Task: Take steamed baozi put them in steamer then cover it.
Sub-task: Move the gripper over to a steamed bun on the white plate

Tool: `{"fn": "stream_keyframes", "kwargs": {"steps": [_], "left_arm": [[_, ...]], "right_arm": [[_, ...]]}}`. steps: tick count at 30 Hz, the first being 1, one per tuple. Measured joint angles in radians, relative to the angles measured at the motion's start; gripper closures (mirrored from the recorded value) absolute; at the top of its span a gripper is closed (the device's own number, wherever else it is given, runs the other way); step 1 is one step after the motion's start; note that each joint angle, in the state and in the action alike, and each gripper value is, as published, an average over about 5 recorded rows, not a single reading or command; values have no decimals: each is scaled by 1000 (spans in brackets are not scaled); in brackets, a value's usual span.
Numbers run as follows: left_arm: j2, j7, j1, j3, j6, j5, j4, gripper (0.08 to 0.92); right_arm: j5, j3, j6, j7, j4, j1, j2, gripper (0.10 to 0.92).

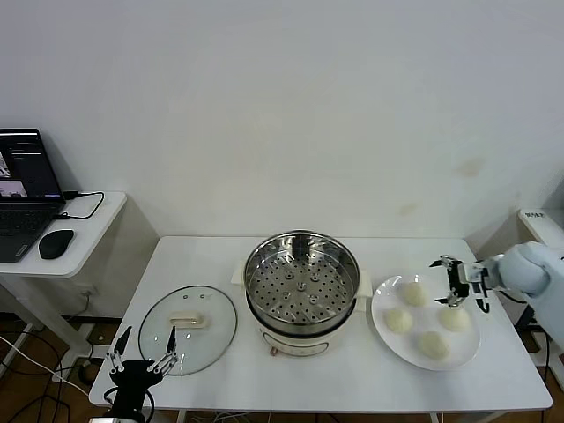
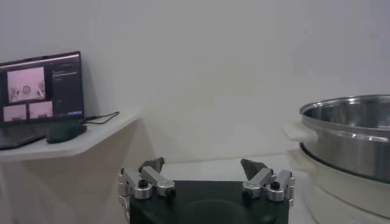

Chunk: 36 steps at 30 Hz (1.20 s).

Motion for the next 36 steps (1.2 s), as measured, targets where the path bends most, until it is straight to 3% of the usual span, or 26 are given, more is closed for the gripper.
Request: {"fn": "stream_keyframes", "kwargs": {"steps": [23, 36], "left_arm": [[19, 3, -4, -30, 3, -8, -18, 177], [18, 3, -1, -35, 6, -8, -28, 177]], "right_arm": [[-80, -139, -2, -17, -280, 117, 197, 210], [-89, -152, -13, -19, -307, 127, 220, 349]]}}
